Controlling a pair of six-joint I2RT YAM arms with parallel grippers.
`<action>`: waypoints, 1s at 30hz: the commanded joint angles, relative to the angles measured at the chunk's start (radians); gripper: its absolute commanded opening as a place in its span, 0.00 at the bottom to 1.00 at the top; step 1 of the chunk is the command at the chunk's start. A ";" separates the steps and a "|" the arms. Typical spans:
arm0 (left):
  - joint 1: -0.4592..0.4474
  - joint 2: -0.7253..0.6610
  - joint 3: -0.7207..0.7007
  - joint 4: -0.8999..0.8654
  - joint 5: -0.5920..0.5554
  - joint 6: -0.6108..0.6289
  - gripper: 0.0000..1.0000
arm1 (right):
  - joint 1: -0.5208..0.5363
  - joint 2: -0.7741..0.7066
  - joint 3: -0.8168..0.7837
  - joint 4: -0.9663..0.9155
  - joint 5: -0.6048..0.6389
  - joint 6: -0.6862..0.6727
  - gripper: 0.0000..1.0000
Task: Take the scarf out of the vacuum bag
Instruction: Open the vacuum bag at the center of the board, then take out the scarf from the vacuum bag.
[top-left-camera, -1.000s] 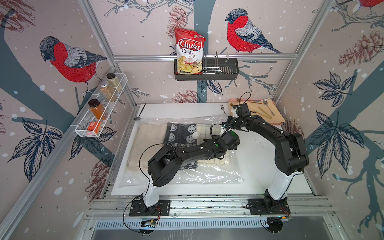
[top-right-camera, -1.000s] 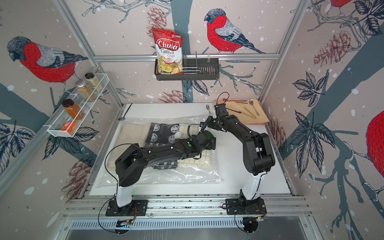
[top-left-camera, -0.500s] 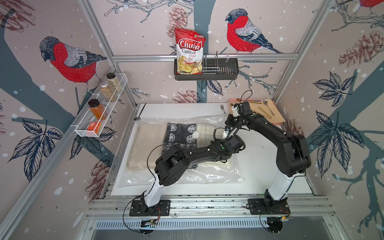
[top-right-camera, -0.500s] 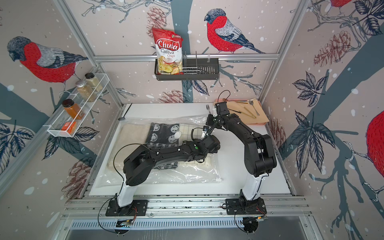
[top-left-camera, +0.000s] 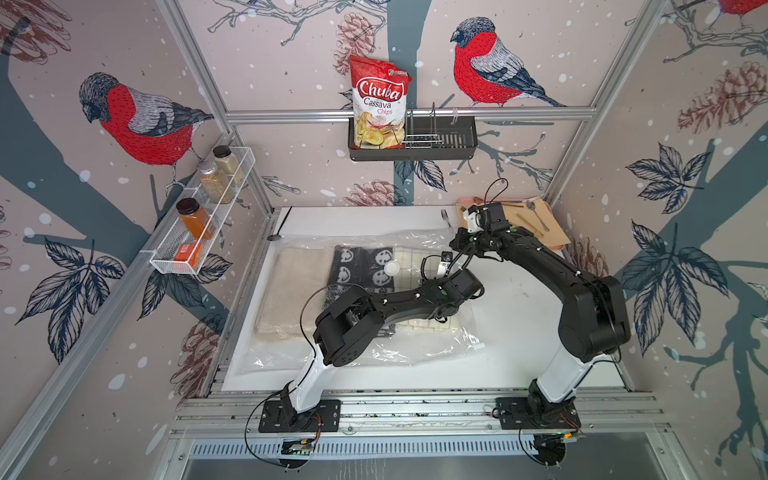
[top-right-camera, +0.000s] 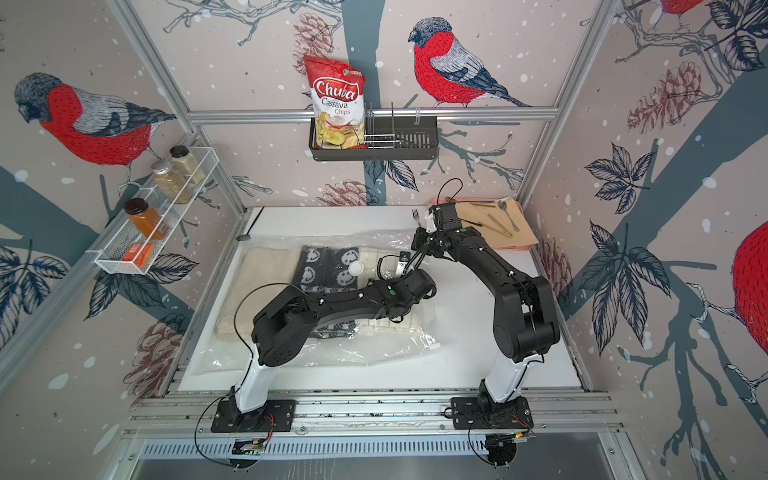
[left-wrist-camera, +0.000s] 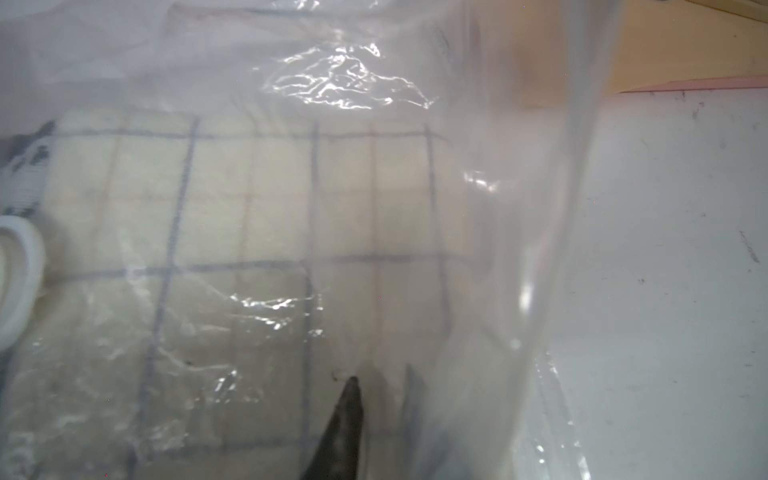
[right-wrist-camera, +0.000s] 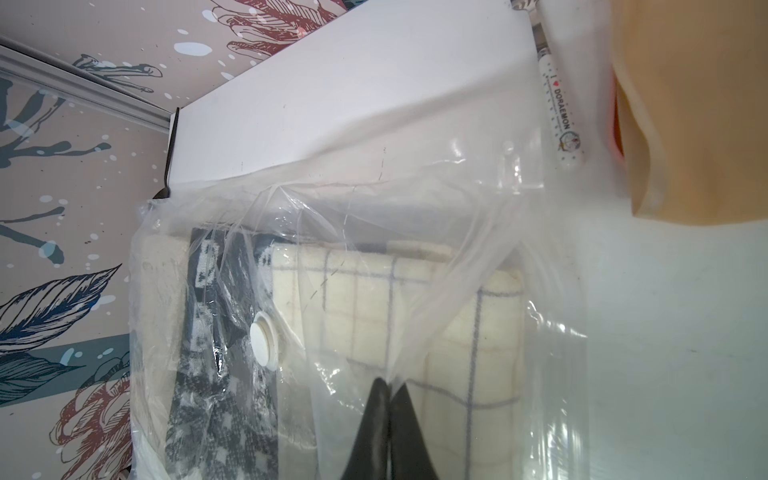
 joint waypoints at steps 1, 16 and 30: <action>0.019 -0.068 -0.072 0.110 0.052 0.011 0.00 | -0.012 -0.006 -0.017 0.019 -0.015 -0.009 0.00; 0.164 -0.289 -0.485 0.565 0.390 0.087 0.00 | -0.085 -0.125 -0.365 0.264 -0.089 0.030 0.60; 0.212 -0.278 -0.621 0.639 0.459 0.042 0.00 | -0.042 -0.029 -0.557 0.475 -0.165 0.054 0.61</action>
